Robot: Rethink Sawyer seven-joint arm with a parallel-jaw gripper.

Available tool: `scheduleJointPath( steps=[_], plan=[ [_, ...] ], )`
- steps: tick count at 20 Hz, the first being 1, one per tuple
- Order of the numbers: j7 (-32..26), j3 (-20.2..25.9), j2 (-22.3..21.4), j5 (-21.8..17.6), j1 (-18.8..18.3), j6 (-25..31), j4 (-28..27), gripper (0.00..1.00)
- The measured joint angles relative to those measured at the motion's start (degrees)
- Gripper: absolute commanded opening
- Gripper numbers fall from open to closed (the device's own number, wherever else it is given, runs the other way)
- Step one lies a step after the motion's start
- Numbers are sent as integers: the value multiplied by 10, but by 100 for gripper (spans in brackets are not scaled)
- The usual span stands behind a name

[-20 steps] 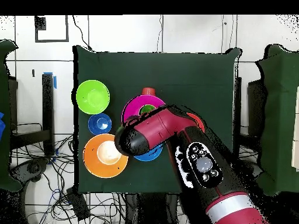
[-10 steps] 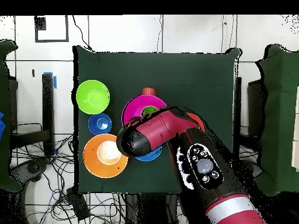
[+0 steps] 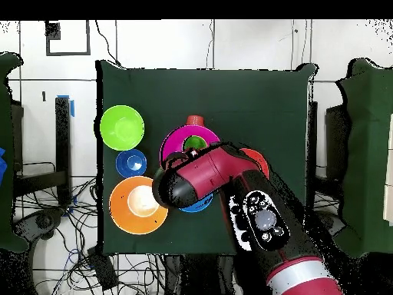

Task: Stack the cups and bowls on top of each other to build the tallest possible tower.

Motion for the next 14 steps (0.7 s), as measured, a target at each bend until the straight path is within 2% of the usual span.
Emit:
scheduleJointPath(
  steps=[14],
  plan=[
    [0,-20,2,0,10,-24,2,0]
  ],
)
